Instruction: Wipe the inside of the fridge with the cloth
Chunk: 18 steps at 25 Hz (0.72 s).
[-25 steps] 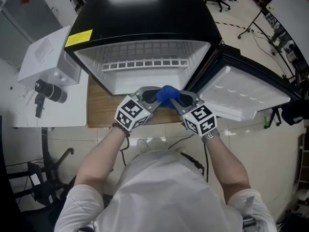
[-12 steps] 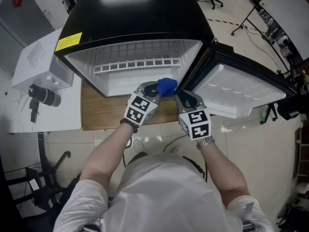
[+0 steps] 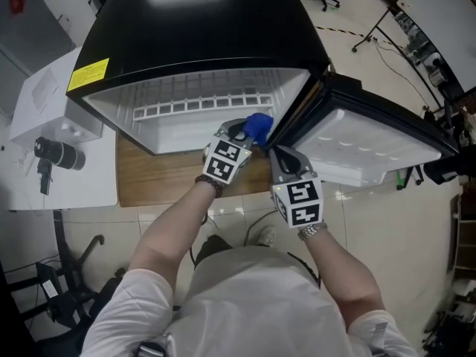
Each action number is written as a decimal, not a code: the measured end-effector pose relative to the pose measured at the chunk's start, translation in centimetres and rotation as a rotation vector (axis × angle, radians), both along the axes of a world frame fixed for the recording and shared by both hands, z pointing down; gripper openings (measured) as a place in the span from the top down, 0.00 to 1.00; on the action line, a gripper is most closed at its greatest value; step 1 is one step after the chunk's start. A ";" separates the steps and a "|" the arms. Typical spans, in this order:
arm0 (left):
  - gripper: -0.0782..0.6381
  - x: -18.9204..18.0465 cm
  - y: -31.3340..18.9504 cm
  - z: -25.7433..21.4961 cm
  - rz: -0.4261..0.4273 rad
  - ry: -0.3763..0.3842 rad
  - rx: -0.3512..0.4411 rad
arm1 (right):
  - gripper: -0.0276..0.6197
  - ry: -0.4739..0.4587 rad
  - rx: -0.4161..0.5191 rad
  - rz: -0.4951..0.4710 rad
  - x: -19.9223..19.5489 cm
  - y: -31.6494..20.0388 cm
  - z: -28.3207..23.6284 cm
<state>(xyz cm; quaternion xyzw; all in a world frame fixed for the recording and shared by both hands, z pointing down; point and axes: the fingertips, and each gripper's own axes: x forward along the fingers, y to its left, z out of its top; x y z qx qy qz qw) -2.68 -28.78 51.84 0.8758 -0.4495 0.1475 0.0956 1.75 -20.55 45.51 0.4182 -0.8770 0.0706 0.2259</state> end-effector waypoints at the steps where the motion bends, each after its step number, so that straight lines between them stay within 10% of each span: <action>1: 0.80 0.1 -0.4 0.2 -0.004 0.000 0.000 | 0.95 -0.001 -0.001 -0.005 -0.1 -0.1 0.0; 18: 0.81 -0.5 -6.4 1.6 -0.140 0.025 0.026 | 0.95 -0.047 0.012 -0.107 -1.5 -0.4 -1.0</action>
